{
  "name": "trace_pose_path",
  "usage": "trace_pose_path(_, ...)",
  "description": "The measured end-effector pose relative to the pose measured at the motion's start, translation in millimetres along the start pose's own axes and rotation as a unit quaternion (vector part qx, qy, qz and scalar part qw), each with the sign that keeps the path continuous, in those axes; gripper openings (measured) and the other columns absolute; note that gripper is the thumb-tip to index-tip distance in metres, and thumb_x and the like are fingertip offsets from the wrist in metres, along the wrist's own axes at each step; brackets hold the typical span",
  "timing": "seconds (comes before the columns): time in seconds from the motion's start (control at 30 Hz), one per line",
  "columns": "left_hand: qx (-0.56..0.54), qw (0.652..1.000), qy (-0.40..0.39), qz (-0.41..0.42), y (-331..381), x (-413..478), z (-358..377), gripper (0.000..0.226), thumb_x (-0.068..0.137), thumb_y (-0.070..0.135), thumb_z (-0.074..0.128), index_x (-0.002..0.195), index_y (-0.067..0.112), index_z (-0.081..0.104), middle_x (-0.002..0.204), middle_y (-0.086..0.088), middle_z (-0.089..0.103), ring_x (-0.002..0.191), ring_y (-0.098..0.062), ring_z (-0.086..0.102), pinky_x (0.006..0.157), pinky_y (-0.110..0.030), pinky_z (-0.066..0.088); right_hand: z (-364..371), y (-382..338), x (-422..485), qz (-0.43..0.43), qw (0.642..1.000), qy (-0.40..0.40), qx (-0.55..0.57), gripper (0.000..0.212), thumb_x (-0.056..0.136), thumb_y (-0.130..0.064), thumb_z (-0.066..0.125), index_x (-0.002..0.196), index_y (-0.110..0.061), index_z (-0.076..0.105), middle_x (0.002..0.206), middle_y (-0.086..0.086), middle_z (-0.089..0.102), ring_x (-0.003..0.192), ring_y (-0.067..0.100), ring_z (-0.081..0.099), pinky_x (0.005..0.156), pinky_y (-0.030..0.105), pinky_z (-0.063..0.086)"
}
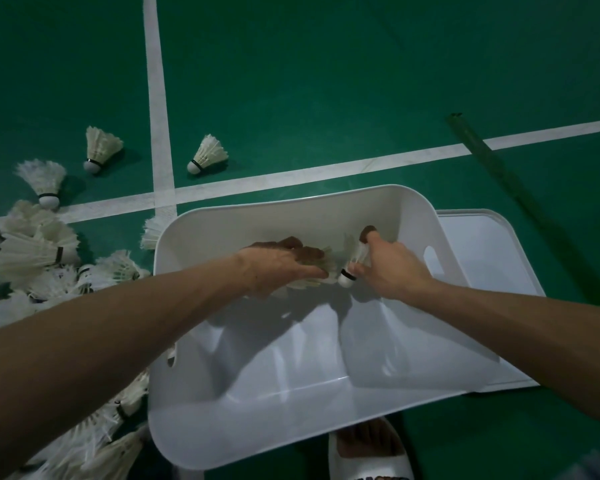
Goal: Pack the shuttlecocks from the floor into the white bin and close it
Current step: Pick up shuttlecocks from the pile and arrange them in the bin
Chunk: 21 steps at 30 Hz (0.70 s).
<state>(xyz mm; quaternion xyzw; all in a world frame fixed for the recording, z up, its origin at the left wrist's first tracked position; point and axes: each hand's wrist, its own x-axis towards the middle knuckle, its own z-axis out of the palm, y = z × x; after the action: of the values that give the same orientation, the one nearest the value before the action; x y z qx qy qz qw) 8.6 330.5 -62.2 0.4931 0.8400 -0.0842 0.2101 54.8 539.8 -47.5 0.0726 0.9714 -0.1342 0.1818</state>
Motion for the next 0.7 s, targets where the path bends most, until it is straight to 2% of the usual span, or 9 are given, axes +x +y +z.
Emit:
trace_pose_path(0.13, -0.006, 1.0, 0.001, 0.006, -3.1, -0.6, -1.0, 0.092, 0.079, 0.006, 0.064, 0.147, 0.043, 0.014, 0.158, 0.006, 0.009, 0.137, -0.024, 0.023, 0.1, -0.036, 0.042, -1.4, 2.6, -0.6, -0.021, 1.0, -0.001, 0.007, 0.051, 0.096, -0.038, 0.05, 0.139, -0.033, 0.023, 0.082, 0.012, 0.057, 0.076, 0.031, 0.055, 0.065, 0.034, 0.041)
trace_pose_path(0.27, -0.011, 0.999, -0.045, -0.004, -0.1, -1.1, -10.3, 0.097, 0.078, 0.006, 0.069, 0.149, 0.039, 0.012, 0.159, 0.0, 0.011, 0.138, -0.023, 0.026, 0.101, -0.03, 0.032, 3.2, 4.1, -2.1, -0.043, 0.999, -0.008, -0.025, 0.055, 0.099, -0.039, 0.041, 0.146, -0.043, 0.014, 0.088, 0.016, 0.053, 0.073, 0.03, 0.051, 0.066, 0.034, 0.043)
trace_pose_path(0.37, -0.02, 0.998, -0.059, -0.007, 1.8, -5.5, -17.4, 0.098, 0.078, 0.005, 0.069, 0.15, 0.037, 0.011, 0.158, 0.0, 0.013, 0.138, -0.022, 0.025, 0.098, -0.024, 0.026, 3.6, 4.4, -1.9, -0.038, 0.999, 0.0, -0.022, 0.054, 0.099, -0.041, 0.041, 0.145, -0.043, 0.013, 0.093, 0.017, 0.053, 0.076, 0.031, 0.051, 0.072, 0.038, 0.046)
trace_pose_path(0.47, -0.041, 0.997, -0.069, -0.012, 2.1, -7.7, -19.0, 0.099, 0.078, 0.003, 0.069, 0.15, 0.037, 0.011, 0.154, -0.001, 0.024, 0.134, -0.023, 0.033, 0.094, -0.027, 0.033, 2.0, 1.8, -1.9, -0.035, 0.999, 0.009, -0.032, 0.054, 0.098, -0.04, 0.044, 0.144, -0.036, 0.017, 0.087, 0.015, 0.053, 0.074, 0.032, 0.052, 0.069, 0.036, 0.047)
trace_pose_path(0.57, -0.04, 0.998, -0.054, -0.011, 3.7, -8.4, -21.7, 0.092, 0.08, 0.004, 0.064, 0.15, 0.037, 0.014, 0.152, 0.002, 0.024, 0.133, -0.022, 0.033, 0.094, -0.027, 0.033, 2.1, -0.6, -2.0, -0.02, 0.999, 0.019, -0.019, 0.053, 0.096, -0.036, 0.049, 0.14, -0.028, 0.02, 0.085, 0.016, 0.054, 0.072, 0.034, 0.05, 0.066, 0.035, 0.042)
trace_pose_path(0.6, -0.038, 0.998, -0.05, -0.006, 3.5, -8.1, -22.0, 0.091, 0.08, 0.005, 0.064, 0.149, 0.037, 0.015, 0.153, 0.0, 0.022, 0.133, -0.023, 0.033, 0.096, -0.029, 0.035, 2.2, -0.8, -1.8, -0.014, 1.0, 0.022, -0.011, 0.052, 0.096, -0.036, 0.049, 0.139, -0.027, 0.021, 0.086, 0.017, 0.054, 0.072, 0.034, 0.05, 0.066, 0.036, 0.042)
trace_pose_path(0.7, -0.02, 0.998, -0.052, -0.021, 6.2, -7.5, -22.3, 0.096, 0.081, 0.004, 0.063, 0.15, 0.039, 0.005, 0.152, -0.005, 0.025, 0.128, -0.025, 0.038, 0.085, -0.033, 0.041, 4.7, 1.0, -1.0, -0.022, 0.999, 0.022, -0.014, 0.052, 0.097, -0.036, 0.047, 0.14, -0.033, 0.019, 0.082, 0.015, 0.053, 0.069, 0.033, 0.05, 0.065, 0.035, 0.043)
